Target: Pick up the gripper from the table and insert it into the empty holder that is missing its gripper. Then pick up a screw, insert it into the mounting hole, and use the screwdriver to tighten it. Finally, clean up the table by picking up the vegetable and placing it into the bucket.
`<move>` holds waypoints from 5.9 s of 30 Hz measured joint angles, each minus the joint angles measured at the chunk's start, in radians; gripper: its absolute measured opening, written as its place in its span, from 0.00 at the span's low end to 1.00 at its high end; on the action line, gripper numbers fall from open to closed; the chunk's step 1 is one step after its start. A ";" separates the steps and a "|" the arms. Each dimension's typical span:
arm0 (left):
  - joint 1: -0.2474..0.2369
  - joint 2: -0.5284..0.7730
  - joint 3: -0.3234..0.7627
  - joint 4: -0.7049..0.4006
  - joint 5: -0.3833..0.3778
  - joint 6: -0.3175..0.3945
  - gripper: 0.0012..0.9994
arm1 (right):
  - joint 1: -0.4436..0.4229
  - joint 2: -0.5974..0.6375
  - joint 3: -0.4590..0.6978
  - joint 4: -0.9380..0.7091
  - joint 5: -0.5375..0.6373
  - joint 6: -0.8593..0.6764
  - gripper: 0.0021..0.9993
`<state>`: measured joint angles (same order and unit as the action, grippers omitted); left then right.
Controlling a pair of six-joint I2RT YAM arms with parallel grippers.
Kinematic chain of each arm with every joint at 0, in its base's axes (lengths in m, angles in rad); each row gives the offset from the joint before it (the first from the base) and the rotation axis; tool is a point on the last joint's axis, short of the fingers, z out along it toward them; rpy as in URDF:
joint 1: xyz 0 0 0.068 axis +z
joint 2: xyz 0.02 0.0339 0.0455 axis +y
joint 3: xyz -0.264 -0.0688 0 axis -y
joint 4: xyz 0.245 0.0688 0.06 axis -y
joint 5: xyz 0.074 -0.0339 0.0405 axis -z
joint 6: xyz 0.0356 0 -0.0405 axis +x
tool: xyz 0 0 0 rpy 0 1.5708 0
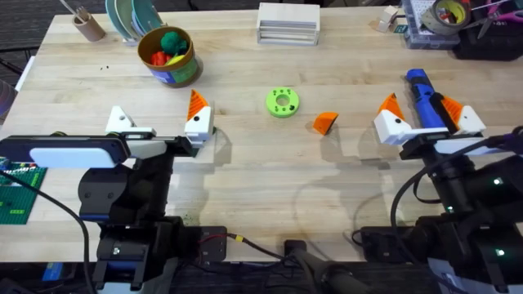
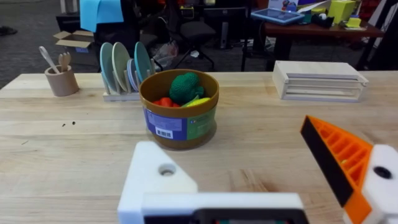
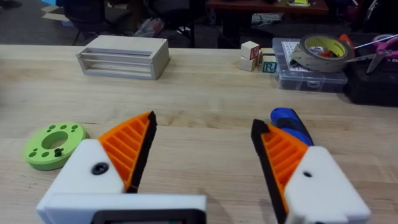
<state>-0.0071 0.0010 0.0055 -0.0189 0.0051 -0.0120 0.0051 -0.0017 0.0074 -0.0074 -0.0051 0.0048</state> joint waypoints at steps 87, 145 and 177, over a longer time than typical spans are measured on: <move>-0.016 1.136 0.744 -0.737 0.216 0.034 0.01 | 0.000 0.743 0.753 -0.600 -0.067 0.025 0.99; -0.120 0.479 0.619 -0.138 0.238 0.002 0.99 | 0.000 0.743 0.753 -0.600 -0.067 0.025 0.99; -0.120 0.001 0.088 0.060 0.239 0.000 0.99 | 0.000 0.743 0.753 -0.600 -0.067 0.025 0.99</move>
<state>-0.1268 0.0017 0.0932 0.0408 0.2442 -0.0124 0.0051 0.7414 0.7605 -0.6077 -0.0723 0.0299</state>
